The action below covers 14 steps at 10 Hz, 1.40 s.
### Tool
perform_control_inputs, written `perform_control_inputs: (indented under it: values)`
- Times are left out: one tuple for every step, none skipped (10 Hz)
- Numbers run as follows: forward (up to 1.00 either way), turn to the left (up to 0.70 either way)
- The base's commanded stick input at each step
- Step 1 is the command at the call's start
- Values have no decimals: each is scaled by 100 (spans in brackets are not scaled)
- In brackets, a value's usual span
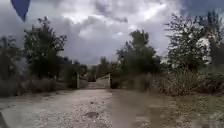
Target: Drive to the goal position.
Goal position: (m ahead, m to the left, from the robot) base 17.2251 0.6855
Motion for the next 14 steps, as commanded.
perform_control_inputs:
  values:
    - [100, 3]
    - [100, 1]
    - [100, 0]
    - [100, 0]
    - [100, 0]
    - [100, 0]
    - [100, 0]
    - [100, 0]
    - [100, 0]
    - [100, -19]
    - [100, -27]
    - [100, -34]
    - [100, -32]
    - [100, -1]
